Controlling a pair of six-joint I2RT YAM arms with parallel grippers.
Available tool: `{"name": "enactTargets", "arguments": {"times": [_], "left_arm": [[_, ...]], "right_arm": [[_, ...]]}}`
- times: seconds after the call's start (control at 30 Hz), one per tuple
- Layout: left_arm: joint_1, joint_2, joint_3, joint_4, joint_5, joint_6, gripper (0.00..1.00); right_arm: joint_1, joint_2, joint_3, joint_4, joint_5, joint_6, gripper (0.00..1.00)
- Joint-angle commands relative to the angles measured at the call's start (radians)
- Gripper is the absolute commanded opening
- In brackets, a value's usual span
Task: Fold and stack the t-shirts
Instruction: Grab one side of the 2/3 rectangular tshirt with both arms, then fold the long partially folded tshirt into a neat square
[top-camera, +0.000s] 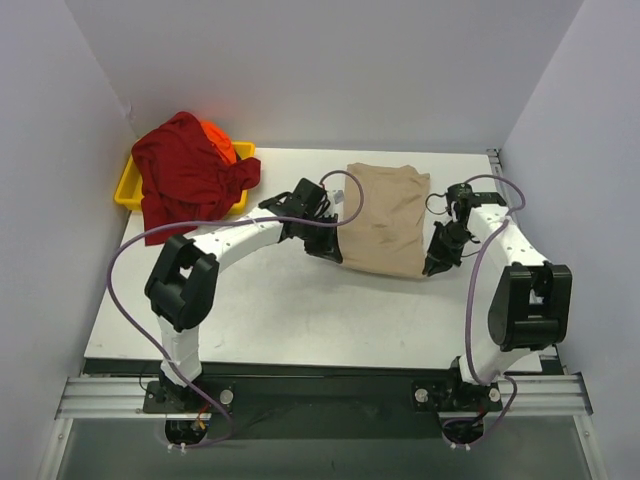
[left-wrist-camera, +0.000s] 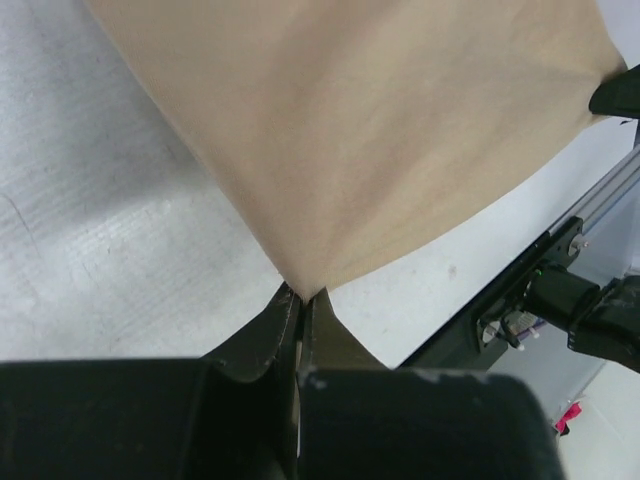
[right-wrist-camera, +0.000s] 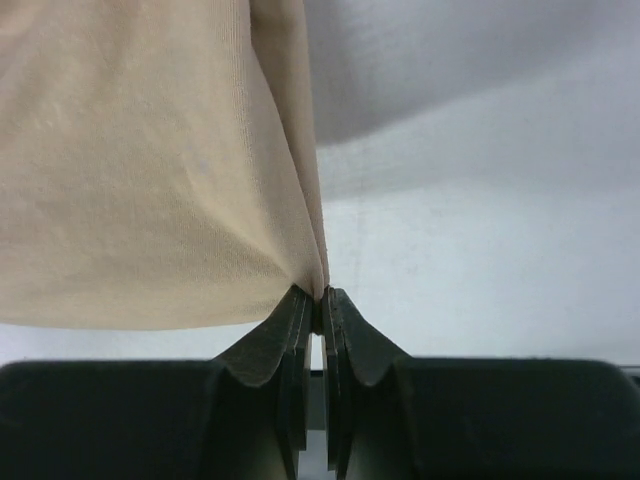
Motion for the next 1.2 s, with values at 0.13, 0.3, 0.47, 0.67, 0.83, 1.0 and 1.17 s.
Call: {"name": "enactTargets", "arguments": {"times": [0.13, 0.3, 0.47, 0.67, 0.83, 1.0, 1.17], "left_arm": [[0.009, -0.114, 0.015, -0.251, 0.013, 0.052, 0.0], [0.006, -0.194, 0.046, -0.409, 0.023, 0.092, 0.0], [-0.008, -0.279, 0.025, -0.471, 0.062, 0.051, 0.0], [-0.009, -0.285, 0.098, -0.448, 0.141, -0.006, 0.0], [-0.003, -0.176, 0.184, -0.449, 0.171, 0.024, 0.0], [0.012, -0.064, 0.259, -0.435, 0.215, 0.035, 0.0], [0.029, 0.011, 0.345, -0.435, 0.235, 0.03, 0.0]], "right_arm": [[0.011, -0.146, 0.002, -0.273, -0.002, -0.022, 0.0], [0.089, -0.254, 0.022, -0.399, 0.02, 0.003, 0.0], [0.164, -0.326, 0.085, -0.526, 0.023, 0.066, 0.0], [0.17, -0.344, 0.171, -0.574, 0.032, 0.109, 0.0], [0.141, -0.292, 0.18, -0.522, 0.052, 0.098, 0.0], [0.11, -0.24, 0.215, -0.474, 0.05, 0.087, 0.0], [0.078, -0.186, 0.249, -0.434, 0.052, 0.075, 0.0]]}}
